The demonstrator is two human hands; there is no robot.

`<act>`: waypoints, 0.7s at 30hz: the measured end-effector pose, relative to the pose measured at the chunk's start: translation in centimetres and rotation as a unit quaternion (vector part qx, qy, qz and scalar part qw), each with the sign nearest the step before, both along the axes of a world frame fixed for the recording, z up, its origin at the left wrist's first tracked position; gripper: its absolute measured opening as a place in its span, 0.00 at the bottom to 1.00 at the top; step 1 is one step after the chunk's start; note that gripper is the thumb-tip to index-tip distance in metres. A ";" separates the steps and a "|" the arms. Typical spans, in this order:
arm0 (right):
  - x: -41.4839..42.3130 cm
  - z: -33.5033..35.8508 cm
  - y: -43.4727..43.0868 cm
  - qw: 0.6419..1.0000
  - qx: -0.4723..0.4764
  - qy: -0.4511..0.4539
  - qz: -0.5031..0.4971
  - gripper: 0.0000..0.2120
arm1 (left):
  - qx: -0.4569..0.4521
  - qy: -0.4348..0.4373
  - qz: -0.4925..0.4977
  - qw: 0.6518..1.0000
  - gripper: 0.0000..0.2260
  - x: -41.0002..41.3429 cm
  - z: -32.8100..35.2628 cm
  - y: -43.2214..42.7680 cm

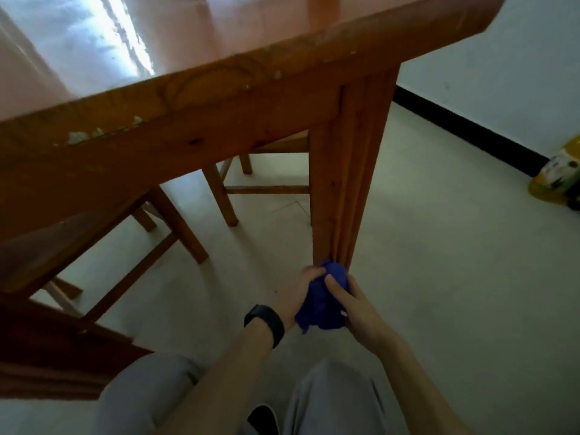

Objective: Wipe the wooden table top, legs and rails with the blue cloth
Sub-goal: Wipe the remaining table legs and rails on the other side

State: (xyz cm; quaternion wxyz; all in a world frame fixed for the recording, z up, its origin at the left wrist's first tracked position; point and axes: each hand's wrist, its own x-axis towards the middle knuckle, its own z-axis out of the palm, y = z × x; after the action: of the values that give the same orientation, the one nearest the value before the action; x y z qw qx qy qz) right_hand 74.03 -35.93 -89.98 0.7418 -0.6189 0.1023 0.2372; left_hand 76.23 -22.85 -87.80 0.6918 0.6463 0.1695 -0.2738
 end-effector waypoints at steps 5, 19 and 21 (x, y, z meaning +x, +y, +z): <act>0.6 2.4 -0.2 0.999 0.004 0.000 -0.046 0.28 | 0.038 -0.029 -0.048 0.998 0.24 -0.3 3.1 -0.7; 8.1 22.1 -3.1 0.888 -0.065 -0.423 -0.170 0.24 | 0.268 -0.487 0.142 0.819 0.27 1.9 13.1 -4.7; 8.6 20.7 -2.8 0.894 -0.067 -0.417 -0.152 0.23 | 0.249 -0.495 0.149 0.819 0.25 2.1 12.7 -4.8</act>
State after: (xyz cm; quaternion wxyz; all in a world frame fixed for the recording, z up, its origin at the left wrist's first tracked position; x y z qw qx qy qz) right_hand 82.61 -38.69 -69.29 0.7002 -0.6861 -0.1075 -0.1654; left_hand 78.30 -27.65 -75.10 0.5301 0.8119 -0.0392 0.2415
